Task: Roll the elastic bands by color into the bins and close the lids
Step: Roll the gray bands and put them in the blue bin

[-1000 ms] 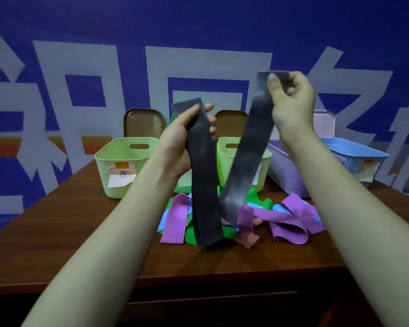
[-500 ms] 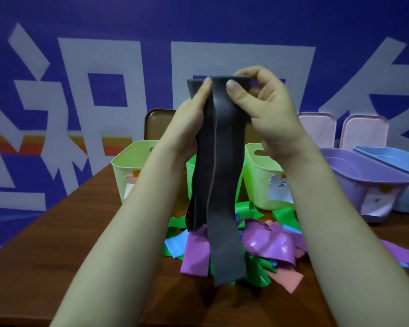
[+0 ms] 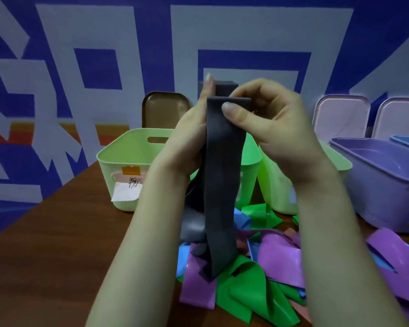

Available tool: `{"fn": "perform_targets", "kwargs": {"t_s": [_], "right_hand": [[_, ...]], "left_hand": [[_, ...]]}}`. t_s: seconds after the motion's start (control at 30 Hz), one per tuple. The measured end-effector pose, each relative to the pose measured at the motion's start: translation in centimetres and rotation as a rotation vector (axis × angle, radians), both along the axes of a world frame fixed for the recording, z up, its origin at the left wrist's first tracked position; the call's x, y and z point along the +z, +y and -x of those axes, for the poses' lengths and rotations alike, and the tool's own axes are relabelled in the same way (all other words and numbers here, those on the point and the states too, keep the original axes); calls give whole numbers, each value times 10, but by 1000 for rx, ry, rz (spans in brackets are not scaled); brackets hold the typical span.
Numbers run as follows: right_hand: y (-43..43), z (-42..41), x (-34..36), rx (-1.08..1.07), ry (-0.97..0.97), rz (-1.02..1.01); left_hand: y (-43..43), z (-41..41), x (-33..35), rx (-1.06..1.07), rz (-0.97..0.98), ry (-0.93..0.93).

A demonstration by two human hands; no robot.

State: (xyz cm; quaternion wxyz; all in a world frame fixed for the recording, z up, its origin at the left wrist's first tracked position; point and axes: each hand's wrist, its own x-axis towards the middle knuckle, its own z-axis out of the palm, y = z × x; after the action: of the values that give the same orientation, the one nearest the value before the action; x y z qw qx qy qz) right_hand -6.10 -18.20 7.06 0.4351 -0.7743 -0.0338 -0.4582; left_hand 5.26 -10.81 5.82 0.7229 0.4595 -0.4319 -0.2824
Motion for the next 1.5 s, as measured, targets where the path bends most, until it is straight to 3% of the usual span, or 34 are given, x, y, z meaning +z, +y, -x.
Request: {"fn": "perform_targets", "kwargs": {"t_s": [0.13, 0.27, 0.47, 0.77, 0.93, 1.13, 1.5], "right_hand": [[1, 2, 2, -76, -40, 57], [6, 9, 3, 22, -45, 19], [5, 13, 6, -9, -98, -4], [7, 6, 1, -282, -136, 298], [7, 10, 2, -302, -139, 304], [5, 11, 2, -368, -163, 349], [-1, 15, 4, -393, -179, 332]], "left_hand": [[-6, 1, -1, -10, 13, 14], [-4, 3, -3, -15, 52, 65], [-1, 3, -4, -81, 44, 61], [7, 16, -2, -55, 15, 22], [10, 15, -1, -58, 13, 26], [8, 18, 1, -119, 104, 159], [12, 29, 2, -101, 8, 71]]}}
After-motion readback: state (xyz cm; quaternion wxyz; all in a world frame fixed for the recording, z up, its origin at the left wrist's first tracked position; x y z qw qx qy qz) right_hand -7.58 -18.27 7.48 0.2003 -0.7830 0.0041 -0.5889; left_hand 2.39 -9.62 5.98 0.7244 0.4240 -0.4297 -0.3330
